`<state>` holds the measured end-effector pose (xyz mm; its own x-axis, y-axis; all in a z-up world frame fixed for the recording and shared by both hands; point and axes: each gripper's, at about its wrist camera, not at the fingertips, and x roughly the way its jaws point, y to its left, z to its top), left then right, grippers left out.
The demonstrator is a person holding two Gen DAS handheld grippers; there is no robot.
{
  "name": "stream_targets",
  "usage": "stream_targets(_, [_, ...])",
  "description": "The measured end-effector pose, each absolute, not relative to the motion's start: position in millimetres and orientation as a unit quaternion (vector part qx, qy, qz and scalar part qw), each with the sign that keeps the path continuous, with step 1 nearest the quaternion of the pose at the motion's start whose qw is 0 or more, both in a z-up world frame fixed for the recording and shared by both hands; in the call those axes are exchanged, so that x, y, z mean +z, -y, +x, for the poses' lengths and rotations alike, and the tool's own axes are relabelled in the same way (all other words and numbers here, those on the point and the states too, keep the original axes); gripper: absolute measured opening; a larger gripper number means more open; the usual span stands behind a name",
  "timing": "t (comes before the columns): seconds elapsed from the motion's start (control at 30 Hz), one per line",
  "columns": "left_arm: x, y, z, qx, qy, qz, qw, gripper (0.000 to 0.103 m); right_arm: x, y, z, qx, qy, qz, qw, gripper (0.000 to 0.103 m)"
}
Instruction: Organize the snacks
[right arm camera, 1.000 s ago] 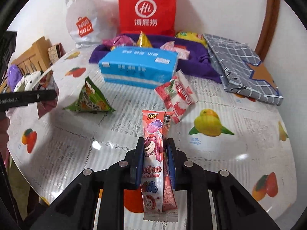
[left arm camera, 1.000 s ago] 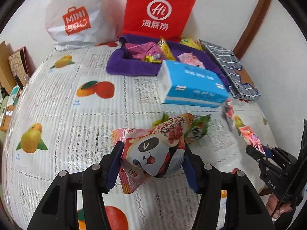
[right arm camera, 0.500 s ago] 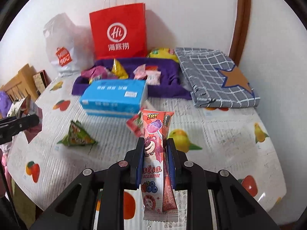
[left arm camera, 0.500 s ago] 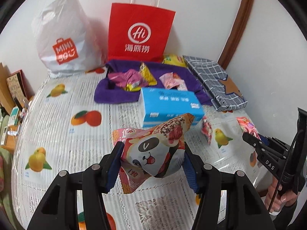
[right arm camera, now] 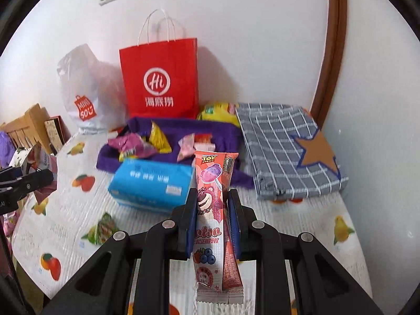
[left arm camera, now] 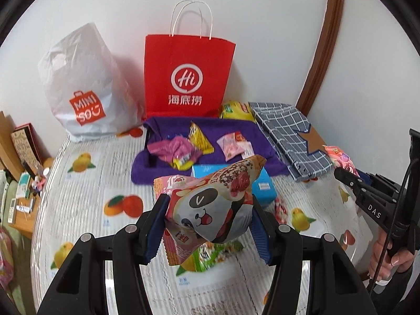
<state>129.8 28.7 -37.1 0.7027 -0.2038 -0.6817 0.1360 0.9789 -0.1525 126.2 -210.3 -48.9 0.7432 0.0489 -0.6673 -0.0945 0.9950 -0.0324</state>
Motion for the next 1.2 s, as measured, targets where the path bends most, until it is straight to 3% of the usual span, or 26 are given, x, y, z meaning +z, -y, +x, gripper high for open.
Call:
stream_targets(0.6, [-12,-42,192,-0.069,-0.349,-0.033,0.934,0.056,-27,191,205,0.059,-0.339,-0.046,0.938,0.022])
stream_targets(1.2, [-20,-66,272,-0.05,-0.352,-0.035,0.934,0.056,-36,168,298,0.065,-0.341,-0.043,0.937,0.022])
